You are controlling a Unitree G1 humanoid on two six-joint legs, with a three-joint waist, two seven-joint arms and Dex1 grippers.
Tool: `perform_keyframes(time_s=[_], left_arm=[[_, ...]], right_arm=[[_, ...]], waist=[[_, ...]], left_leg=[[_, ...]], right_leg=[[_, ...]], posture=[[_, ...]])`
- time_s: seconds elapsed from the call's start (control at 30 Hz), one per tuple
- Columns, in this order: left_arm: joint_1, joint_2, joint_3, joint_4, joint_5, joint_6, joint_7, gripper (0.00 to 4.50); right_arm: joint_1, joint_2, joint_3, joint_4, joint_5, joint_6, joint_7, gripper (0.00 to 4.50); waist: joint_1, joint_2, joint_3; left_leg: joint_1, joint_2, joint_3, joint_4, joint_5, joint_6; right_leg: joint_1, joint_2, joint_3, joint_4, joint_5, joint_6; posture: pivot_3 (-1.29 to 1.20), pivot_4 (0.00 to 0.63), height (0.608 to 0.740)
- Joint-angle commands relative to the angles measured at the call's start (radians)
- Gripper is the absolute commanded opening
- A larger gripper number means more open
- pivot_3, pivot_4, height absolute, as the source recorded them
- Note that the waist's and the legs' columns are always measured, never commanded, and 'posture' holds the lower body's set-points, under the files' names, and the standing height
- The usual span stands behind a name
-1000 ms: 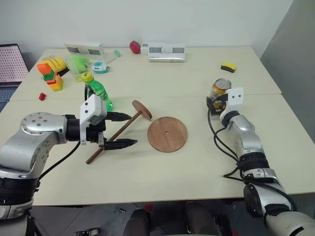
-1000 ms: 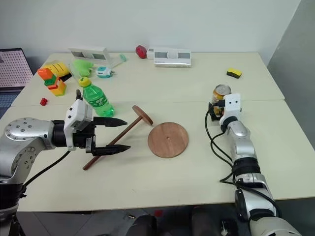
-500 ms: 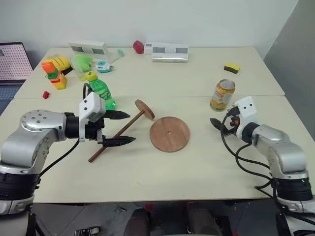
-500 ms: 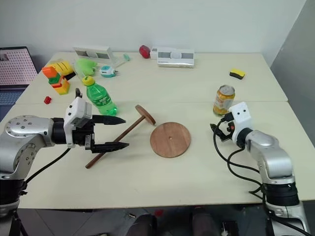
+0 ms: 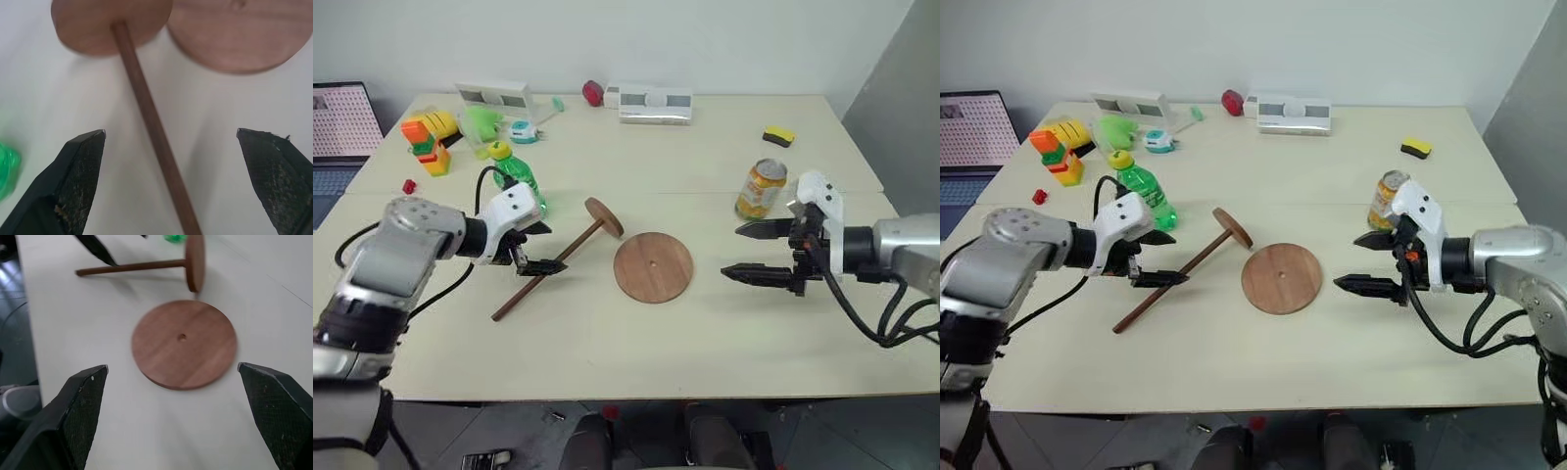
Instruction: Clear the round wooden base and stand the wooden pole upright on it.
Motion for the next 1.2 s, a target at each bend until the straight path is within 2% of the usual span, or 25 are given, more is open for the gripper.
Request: perform_keyframes(time_s=[0.03,0.1,0.23,0.5,0.6,1.03,1.2], left_arm=[[-0.171,-0.017,-0.100,0.073,0.094,0.129,-0.041,4.50],[-0.300,-0.044,-0.204,0.165,0.148,0.257,-0.093,4.50],[-0.444,-0.068,-0.404,0.247,0.230,0.334,-0.242,4.50],[-0.448,-0.120,-0.561,0.326,0.332,0.309,-0.304,4.50],[-0.446,-0.125,-0.580,0.347,0.360,0.287,-0.317,4.01],[-0.415,-0.117,-0.552,0.305,0.375,0.289,-0.362,1.03],[-0.385,-0.110,-0.534,0.267,0.368,0.324,-0.362,0.25]], right_arm=[[-0.040,-0.012,0.031,-0.022,0.044,-0.011,0.037,4.46],[-0.052,-0.011,0.058,-0.019,0.042,-0.022,0.041,4.46],[-0.069,0.023,0.098,-0.014,0.029,-0.057,0.026,4.46],[-0.066,0.075,0.107,-0.024,0.034,-0.079,-0.009,4.46],[-0.062,0.083,0.102,-0.028,0.041,-0.079,-0.020,4.50],[-0.063,0.103,0.098,-0.024,0.058,-0.095,-0.053,4.50],[-0.069,0.105,0.103,-0.019,0.051,-0.104,-0.057,4.50]], waist=[[0.002,0.000,0.000],[0.001,0.000,0.000],[-0.003,0.000,0.000],[-0.006,0.000,0.000],[-0.004,0.000,0.000],[-0.003,0.000,0.000],[-0.003,0.000,0.000]], left_leg=[[0.000,0.000,0.000,0.000,0.000,0.000],[-0.001,0.000,0.000,0.000,0.000,0.000],[-0.001,-0.001,0.000,0.000,0.000,0.000],[-0.001,0.001,-0.001,0.000,0.002,-0.003],[-0.001,0.000,-0.001,0.000,0.002,-0.003],[-0.001,0.000,-0.001,0.000,0.002,-0.003],[-0.001,0.000,-0.001,0.000,0.002,-0.003]], right_leg=[[0.000,0.000,0.000,0.000,0.000,0.000],[0.000,0.000,0.000,0.000,0.000,0.000],[0.000,0.000,-0.001,0.000,0.000,0.000],[-0.002,0.000,0.000,0.001,0.000,0.000],[-0.002,0.000,0.000,0.001,0.000,0.000],[-0.001,0.000,0.000,0.001,0.000,0.000],[-0.001,0.000,0.000,0.001,0.000,0.000]], posture=[[0.00,0.150,0.740],[0.00,0.150,0.740],[0.00,0.150,0.740],[0.00,0.150,0.740],[0.00,0.150,0.740],[0.00,0.150,0.740],[0.00,0.150,0.740]])
